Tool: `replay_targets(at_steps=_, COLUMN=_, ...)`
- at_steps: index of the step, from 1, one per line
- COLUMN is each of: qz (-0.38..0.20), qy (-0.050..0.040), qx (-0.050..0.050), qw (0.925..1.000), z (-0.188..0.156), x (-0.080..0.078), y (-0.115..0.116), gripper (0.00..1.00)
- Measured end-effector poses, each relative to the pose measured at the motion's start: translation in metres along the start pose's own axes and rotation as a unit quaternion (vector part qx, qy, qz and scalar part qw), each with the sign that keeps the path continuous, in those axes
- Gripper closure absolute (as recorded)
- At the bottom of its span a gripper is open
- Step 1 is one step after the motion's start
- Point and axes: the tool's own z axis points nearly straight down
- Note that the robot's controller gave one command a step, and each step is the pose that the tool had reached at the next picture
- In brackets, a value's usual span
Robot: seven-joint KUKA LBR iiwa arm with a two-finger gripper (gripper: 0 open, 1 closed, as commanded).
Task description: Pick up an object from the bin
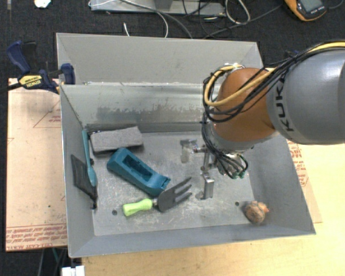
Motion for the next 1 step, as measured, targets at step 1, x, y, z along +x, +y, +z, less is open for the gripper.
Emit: replay_targets(at_steps=1, qz=0.055, qy=-0.0006, qx=0.0, qw=0.9985, z=0.0137, x=-0.0048, y=0.0403, gripper=0.0)
